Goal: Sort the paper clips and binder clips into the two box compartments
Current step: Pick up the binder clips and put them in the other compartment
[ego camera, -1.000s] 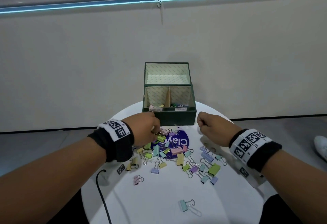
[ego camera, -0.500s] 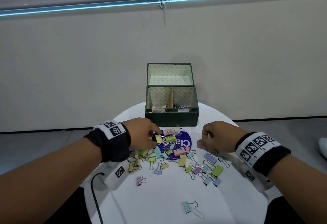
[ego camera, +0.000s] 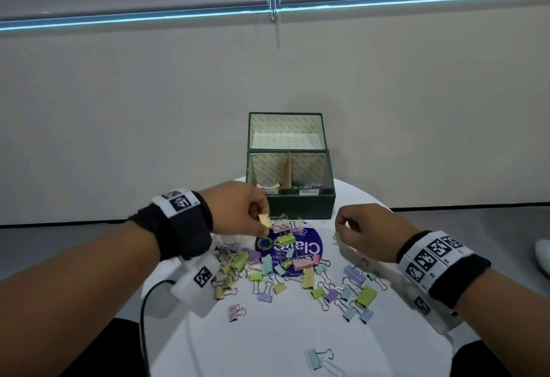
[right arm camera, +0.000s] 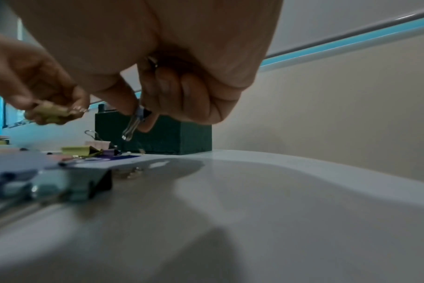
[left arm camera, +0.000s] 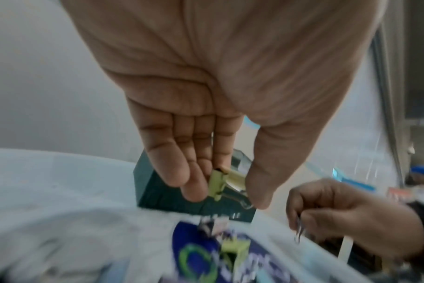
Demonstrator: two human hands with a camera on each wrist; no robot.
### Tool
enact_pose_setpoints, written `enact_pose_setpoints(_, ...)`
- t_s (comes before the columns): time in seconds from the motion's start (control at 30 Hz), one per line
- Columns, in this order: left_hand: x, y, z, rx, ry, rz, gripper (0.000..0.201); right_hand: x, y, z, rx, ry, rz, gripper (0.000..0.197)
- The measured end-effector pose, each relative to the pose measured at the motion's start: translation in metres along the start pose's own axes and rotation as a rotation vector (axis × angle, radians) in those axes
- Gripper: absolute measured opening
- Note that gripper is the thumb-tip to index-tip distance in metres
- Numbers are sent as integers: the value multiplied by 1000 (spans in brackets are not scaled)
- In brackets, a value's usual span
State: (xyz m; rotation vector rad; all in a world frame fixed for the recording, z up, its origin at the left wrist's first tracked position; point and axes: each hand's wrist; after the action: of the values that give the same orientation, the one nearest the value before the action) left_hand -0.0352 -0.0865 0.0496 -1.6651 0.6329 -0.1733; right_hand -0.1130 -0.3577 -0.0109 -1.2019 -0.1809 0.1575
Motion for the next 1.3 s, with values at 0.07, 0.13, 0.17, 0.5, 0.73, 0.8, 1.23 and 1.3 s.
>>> enact_pose_setpoints(0.07, 2, -16, 4, -116, 6, -23, 29, 0, -6, 6, 54, -26, -47, 16)
enact_pose_setpoints(0.13, 7, -30, 9, -233, -5, -82, 28, 7, -15, 17, 116, -59, -75, 16)
enact_pose_setpoints(0.17, 11, -35, 11, -268, -17, -128, 29, 14, -20, 24, 155, -76, -91, 15)
enact_pose_setpoints(0.5, 55, -37, 21, -577, -213, -250, 29, 123, -42, 80, 405, 116, -214, 24)
enact_pose_setpoints(0.73, 53, -38, 31, -671, -227, -182, 31, 137, -40, 84, 587, 181, -143, 15)
enact_pose_setpoints(0.8, 52, -37, 29, -656, -213, -200, 26, 132, -38, 83, 654, 162, -101, 20)
enact_pose_setpoints(1.23, -22, -10, 49, 71, -37, -84, 27, 53, 2, 57, -229, -219, 297, 29)
enact_pose_setpoints(1.3, -32, 3, 58, 170, -67, 93, 40, 49, 4, 54, -272, -210, 309, 34)
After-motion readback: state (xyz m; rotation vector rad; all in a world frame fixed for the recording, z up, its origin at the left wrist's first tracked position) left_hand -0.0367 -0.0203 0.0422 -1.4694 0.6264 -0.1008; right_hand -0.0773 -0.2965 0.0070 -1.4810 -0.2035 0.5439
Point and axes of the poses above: each hand's wrist, its own x-axis towards the middle knuckle, its own y-axis out of the palm, z = x × y, and after that the axes turned 6 degrees about -y, right-handed
